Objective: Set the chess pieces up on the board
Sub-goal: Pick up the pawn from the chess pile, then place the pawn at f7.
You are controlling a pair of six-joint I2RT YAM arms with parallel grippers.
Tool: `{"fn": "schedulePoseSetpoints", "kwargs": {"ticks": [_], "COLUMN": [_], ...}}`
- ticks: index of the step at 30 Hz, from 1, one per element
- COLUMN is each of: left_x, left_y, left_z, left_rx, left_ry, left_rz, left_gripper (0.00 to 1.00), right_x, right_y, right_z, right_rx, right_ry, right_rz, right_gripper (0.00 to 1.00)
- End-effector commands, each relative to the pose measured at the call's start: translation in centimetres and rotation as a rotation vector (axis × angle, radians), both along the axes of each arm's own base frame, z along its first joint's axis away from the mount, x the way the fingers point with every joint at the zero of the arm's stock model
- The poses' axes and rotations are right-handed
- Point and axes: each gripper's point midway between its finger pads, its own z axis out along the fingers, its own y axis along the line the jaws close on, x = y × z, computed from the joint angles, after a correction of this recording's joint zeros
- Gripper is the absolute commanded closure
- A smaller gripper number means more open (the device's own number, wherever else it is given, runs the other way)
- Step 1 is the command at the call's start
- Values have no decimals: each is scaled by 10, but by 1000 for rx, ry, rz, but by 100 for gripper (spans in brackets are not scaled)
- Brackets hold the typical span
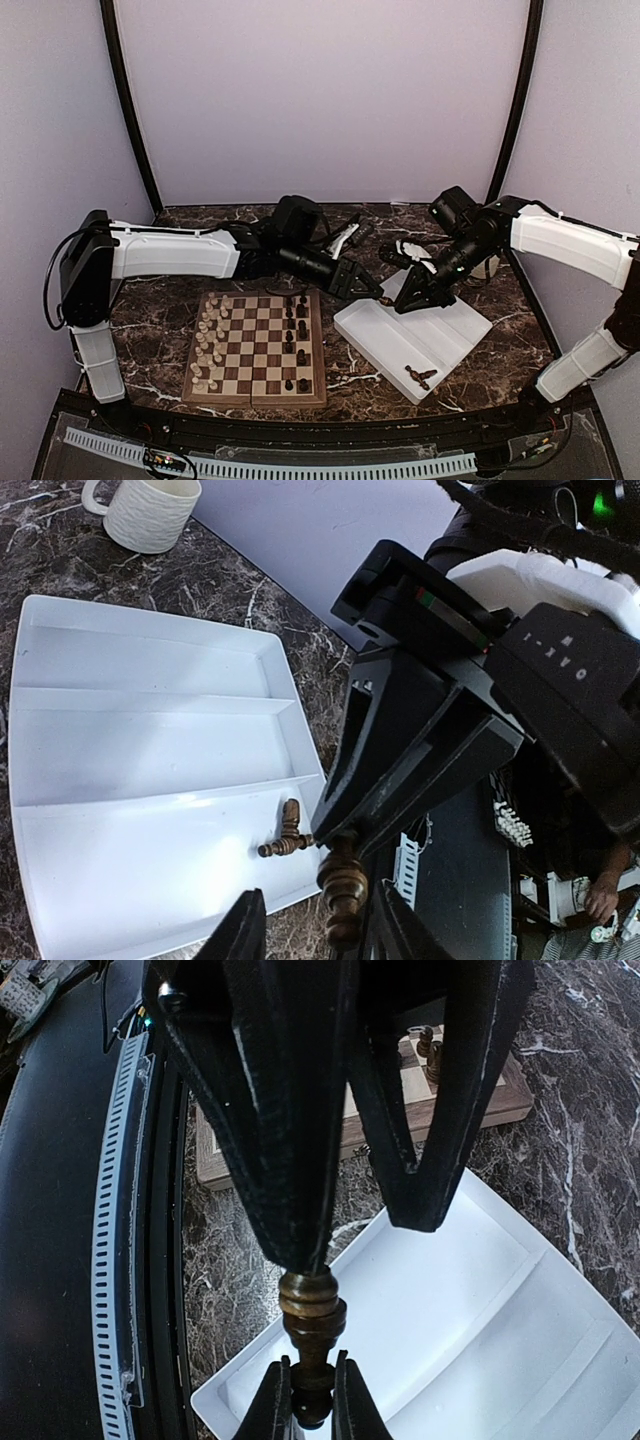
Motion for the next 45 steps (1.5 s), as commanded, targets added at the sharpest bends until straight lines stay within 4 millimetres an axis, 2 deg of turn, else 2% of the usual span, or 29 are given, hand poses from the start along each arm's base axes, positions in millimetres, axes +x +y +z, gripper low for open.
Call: {"fn": "schedulePoseSetpoints", "kwargs": {"ticks": [1, 17, 24, 28, 29, 30, 31, 32, 33, 34, 38, 42, 45], "left_x": [-3, -8, -1, 1, -4, -2, -9, -8, -17, -15, -39, -72, -86], "left_y": [-5, -7, 4, 29, 41, 49, 63, 72, 87, 97, 143, 163, 172], "left_z": [17, 15, 28, 36, 37, 34, 32, 28, 24, 21, 11, -11, -32], "left_rx": [-48, -55, -21, 79, 121, 161, 208, 249, 296, 337, 511, 638, 749], "left_ry": [3, 36, -24, -110, -121, -137, -138, -153, -152, -172, -214, -263, -287], "left_rz": [-44, -80, -31, 26, 26, 54, 54, 81, 80, 108, 105, 6, -57], "left_gripper": [64, 81, 92, 93, 93, 93, 93, 93, 93, 93, 93, 93, 93], "right_x": [4, 10, 10, 12, 12, 13, 13, 14, 14, 15, 17, 21, 22], "right_y": [3, 2, -2, -4, -4, -4, -5, -5, -5, -5, -5, -3, -3], "right_z": [9, 4, -4, -10, -11, -11, -11, -12, -13, -15, -19, -20, -21], "right_rx": [22, 8, -18, -37, -38, -39, -41, -42, -45, -49, -62, -67, -74], "right_ry": [-12, -30, -31, -36, -36, -37, -37, -38, -38, -38, -32, -32, -23], "right_rz": [-8, -34, -43, -56, -58, -60, -62, -63, -65, -68, -74, -79, -80], "right_gripper": [100, 100, 100, 100, 100, 100, 100, 100, 100, 100, 100, 100, 100]}}
